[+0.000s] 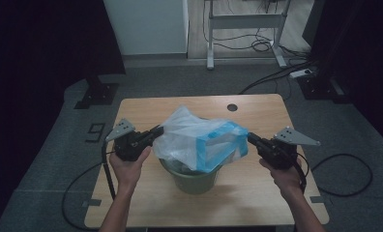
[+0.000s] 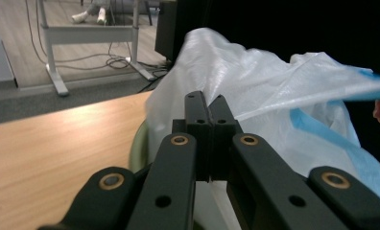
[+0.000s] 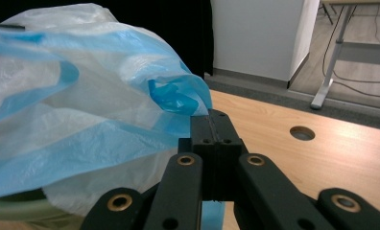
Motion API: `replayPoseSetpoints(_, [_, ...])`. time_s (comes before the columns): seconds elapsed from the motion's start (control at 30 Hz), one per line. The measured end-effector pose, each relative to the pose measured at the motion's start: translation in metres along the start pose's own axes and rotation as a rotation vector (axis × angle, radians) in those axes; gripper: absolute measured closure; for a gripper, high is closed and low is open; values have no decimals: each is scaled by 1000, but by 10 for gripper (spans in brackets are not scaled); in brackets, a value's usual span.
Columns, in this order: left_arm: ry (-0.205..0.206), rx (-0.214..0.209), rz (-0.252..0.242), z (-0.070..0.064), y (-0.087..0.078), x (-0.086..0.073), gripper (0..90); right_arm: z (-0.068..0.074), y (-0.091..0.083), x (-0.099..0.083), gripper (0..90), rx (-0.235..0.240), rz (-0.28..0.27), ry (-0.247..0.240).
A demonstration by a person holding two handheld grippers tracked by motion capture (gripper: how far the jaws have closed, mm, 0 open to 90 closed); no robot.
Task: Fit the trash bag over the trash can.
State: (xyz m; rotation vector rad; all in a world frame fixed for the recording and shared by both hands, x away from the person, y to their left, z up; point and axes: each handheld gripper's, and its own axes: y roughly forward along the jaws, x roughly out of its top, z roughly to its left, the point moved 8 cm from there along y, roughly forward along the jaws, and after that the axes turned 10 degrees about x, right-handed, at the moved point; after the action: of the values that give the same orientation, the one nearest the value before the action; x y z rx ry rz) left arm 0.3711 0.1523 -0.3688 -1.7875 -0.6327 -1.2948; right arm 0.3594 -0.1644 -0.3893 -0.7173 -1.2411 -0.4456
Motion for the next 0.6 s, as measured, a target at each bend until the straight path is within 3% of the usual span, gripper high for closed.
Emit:
replayPoseSetpoints(0.3, [-53,20,22,26,-12,-19,900,-8,-8,-11,894,-1,19,14])
replayPoseSetpoints(0.6, [-67,-4,42,26,-23,-37,900,-2,-13,-21,894,33,21,6])
